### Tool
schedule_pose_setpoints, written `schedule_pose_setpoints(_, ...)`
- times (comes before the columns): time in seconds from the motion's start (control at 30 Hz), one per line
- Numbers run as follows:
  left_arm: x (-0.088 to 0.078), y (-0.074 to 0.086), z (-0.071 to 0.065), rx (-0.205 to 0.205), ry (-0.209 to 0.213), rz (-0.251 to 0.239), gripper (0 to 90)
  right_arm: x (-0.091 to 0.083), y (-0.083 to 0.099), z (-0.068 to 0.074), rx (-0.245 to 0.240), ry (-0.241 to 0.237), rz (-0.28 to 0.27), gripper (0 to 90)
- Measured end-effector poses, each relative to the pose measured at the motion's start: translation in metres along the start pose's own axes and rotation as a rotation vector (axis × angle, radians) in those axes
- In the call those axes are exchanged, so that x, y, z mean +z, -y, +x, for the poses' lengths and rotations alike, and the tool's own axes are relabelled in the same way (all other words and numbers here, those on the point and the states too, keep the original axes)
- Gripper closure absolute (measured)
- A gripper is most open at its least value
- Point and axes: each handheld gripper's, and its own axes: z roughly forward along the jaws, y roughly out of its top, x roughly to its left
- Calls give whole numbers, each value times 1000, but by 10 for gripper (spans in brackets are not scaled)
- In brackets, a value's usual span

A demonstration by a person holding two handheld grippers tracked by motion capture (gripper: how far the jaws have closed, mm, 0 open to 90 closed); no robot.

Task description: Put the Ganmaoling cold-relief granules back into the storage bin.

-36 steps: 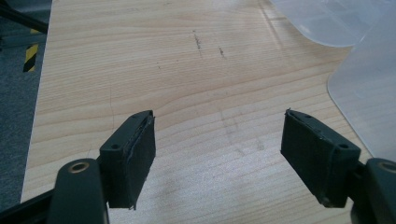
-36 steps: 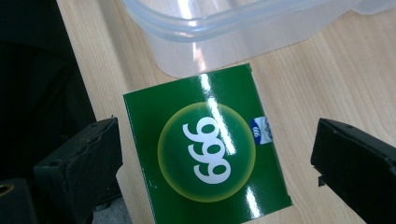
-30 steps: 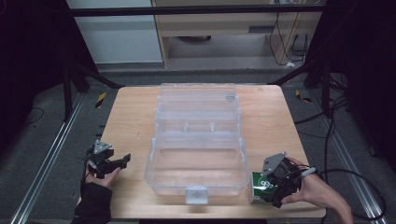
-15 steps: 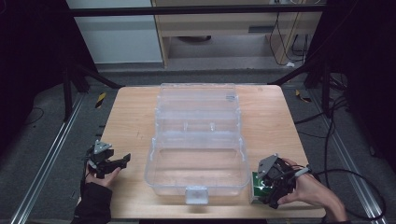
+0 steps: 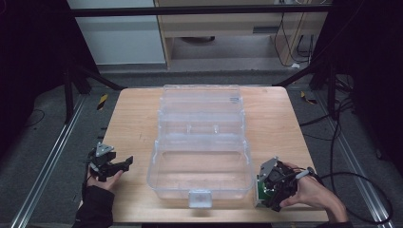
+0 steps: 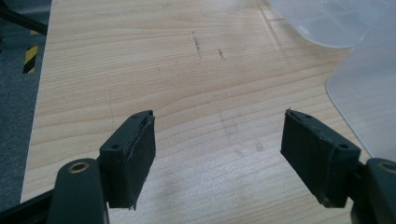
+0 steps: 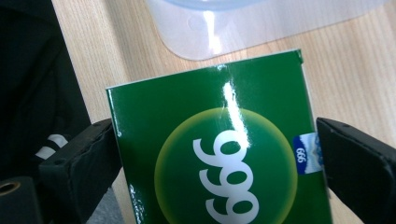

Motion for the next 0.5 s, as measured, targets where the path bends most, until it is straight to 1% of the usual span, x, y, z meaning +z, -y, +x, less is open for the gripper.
schedule_pose_setpoints(0.2, 1, 0, 0, 2, 1, 1, 258, 8, 4, -1, -6, -13, 2, 48)
schedule_pose_setpoints(0.23, 1, 0, -1, 2, 1, 2, 258, 9, 4, -1, 4, -13, 8, 48)
schedule_pose_setpoints(0.33, 1, 0, 0, 3, 1, 4, 258, 12, 5, -1, -4, -19, 12, 53)
schedule_pose_setpoints(0.5, 2, 0, -1, -1, 2, 1, 258, 13, 5, -1, -6, -25, 16, 61)
